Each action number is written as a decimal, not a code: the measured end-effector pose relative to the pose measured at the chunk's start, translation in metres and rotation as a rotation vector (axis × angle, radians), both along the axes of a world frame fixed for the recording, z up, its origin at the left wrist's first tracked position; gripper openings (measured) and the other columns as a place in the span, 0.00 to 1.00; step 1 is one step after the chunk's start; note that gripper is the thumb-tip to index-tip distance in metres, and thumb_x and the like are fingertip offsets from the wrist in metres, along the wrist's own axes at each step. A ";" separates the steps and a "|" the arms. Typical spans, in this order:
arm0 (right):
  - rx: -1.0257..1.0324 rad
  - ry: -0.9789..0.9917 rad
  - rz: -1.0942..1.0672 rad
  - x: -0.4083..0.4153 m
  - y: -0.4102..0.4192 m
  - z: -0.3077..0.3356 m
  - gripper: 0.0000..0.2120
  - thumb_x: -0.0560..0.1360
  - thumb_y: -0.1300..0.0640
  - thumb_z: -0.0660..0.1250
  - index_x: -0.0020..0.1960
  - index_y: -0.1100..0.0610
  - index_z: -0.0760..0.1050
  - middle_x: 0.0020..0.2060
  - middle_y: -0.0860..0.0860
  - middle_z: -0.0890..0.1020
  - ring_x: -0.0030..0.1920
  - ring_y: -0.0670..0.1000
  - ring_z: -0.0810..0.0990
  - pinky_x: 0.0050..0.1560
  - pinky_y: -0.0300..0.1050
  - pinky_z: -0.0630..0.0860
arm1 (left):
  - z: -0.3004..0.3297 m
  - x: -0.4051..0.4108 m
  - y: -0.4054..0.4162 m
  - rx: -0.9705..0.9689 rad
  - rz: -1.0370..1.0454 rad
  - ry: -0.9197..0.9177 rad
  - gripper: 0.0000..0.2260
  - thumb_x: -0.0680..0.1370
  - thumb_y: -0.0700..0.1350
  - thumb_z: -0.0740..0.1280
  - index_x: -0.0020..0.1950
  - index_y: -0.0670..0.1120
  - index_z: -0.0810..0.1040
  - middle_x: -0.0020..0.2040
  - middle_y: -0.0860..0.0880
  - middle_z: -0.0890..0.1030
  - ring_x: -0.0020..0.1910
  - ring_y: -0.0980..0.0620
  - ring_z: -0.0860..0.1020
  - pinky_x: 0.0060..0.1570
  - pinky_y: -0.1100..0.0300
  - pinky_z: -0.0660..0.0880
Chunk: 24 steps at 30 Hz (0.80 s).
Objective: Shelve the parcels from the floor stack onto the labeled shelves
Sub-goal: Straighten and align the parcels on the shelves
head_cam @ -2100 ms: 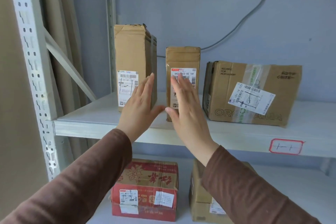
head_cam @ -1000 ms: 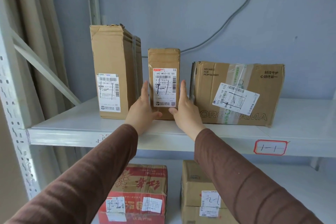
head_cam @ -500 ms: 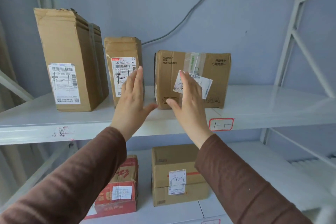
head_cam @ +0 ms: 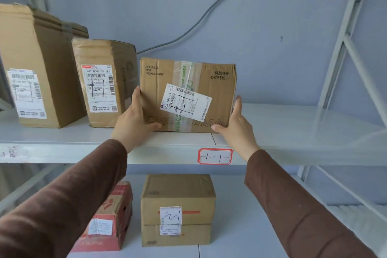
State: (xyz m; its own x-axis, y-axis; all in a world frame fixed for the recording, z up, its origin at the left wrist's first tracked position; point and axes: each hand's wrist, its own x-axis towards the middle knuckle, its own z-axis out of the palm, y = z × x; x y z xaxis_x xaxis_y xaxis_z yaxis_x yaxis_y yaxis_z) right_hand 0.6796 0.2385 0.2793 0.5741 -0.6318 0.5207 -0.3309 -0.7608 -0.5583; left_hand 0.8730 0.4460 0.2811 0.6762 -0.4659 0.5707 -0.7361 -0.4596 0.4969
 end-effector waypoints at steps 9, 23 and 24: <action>-0.018 0.087 0.015 0.017 -0.028 0.009 0.27 0.78 0.53 0.73 0.67 0.57 0.59 0.60 0.56 0.81 0.55 0.60 0.81 0.47 0.46 0.71 | 0.006 0.008 -0.025 0.061 0.076 0.055 0.49 0.72 0.48 0.78 0.79 0.45 0.47 0.55 0.44 0.79 0.56 0.37 0.80 0.53 0.50 0.74; -0.043 0.068 -0.052 0.000 -0.021 0.010 0.53 0.76 0.42 0.72 0.83 0.54 0.36 0.81 0.56 0.60 0.74 0.62 0.69 0.66 0.55 0.73 | 0.011 -0.007 -0.021 0.077 0.059 0.049 0.55 0.73 0.52 0.78 0.83 0.45 0.38 0.78 0.37 0.65 0.73 0.37 0.70 0.70 0.47 0.67; -0.091 0.052 -0.063 -0.006 -0.015 0.009 0.51 0.77 0.41 0.70 0.83 0.54 0.38 0.82 0.56 0.57 0.77 0.61 0.64 0.68 0.56 0.72 | 0.010 -0.016 -0.017 0.067 0.050 0.005 0.54 0.74 0.54 0.77 0.83 0.45 0.39 0.80 0.38 0.61 0.75 0.37 0.66 0.72 0.46 0.65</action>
